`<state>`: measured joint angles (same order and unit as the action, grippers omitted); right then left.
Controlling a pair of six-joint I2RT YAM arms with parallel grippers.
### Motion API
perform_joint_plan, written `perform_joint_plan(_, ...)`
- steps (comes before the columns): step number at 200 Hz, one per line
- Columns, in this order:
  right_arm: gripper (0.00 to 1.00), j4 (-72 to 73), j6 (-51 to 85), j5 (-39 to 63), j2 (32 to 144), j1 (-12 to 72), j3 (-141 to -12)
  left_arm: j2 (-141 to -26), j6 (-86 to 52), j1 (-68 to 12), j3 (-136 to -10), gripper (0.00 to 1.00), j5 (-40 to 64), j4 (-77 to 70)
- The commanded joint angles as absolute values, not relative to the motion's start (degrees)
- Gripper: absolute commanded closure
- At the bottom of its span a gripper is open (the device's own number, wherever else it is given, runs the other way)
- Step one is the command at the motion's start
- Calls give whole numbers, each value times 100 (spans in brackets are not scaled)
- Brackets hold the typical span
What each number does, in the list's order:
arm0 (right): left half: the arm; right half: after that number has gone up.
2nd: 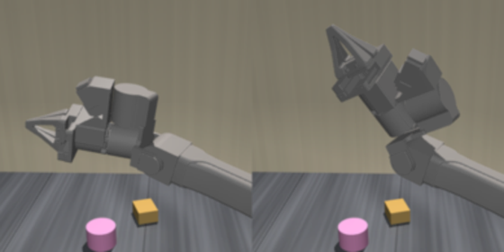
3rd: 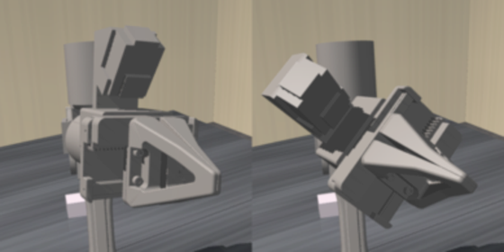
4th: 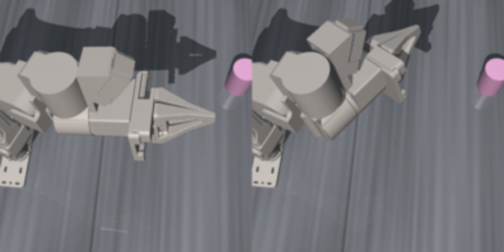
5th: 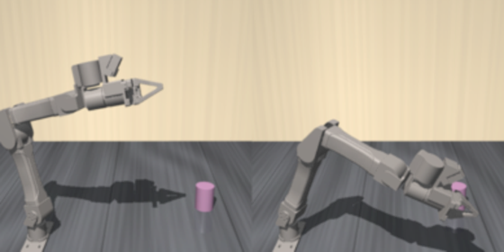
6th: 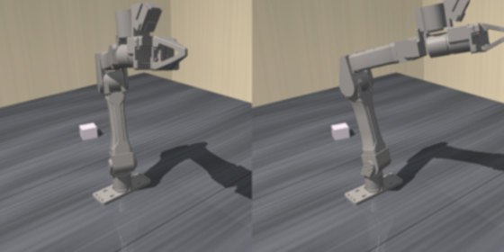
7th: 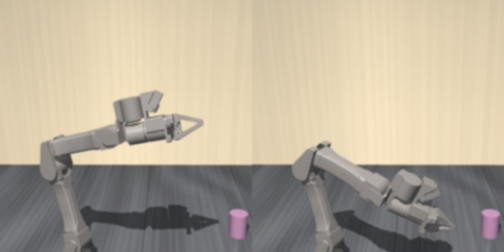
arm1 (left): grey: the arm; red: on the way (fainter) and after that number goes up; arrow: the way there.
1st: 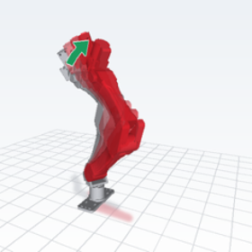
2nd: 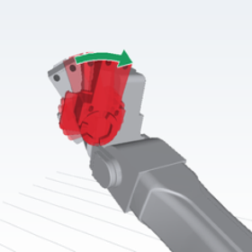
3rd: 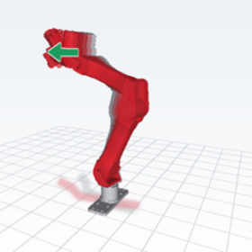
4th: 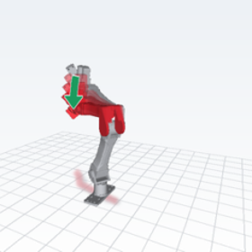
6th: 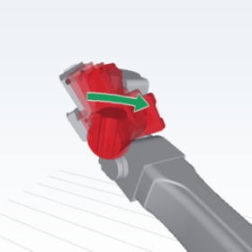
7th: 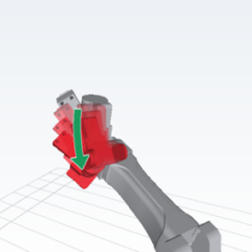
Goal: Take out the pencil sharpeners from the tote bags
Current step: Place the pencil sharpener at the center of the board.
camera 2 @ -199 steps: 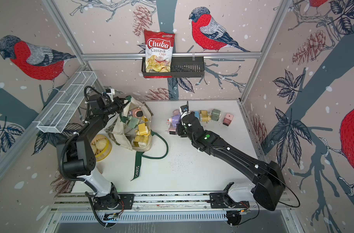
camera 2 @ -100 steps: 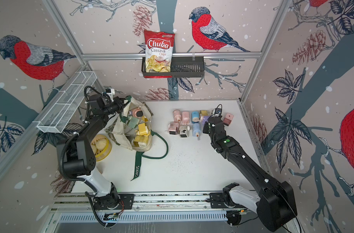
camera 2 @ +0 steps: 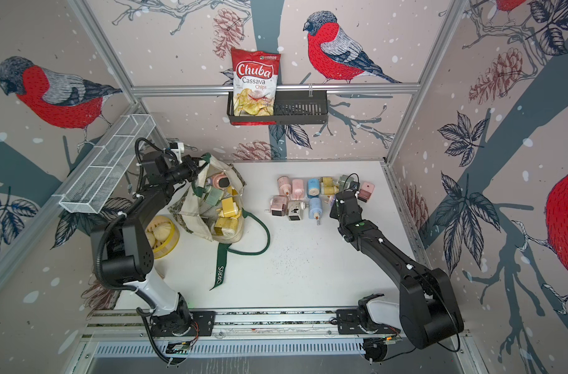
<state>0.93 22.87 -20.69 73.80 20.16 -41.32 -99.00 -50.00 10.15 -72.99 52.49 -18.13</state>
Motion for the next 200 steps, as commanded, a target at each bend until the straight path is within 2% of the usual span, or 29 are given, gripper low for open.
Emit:
perform_joint_plan(1, 100, 604, 2391, -1986, 7523, 1978, -4129, -9830, -5071, 1010, -7373, 100, 5484, -2436)
perform_joint_plan(200, 100, 1358, 2755, -2255, 8760, 2190, -4232, -9838, -5030, 1020, -7382, 100, 5480, -2386)
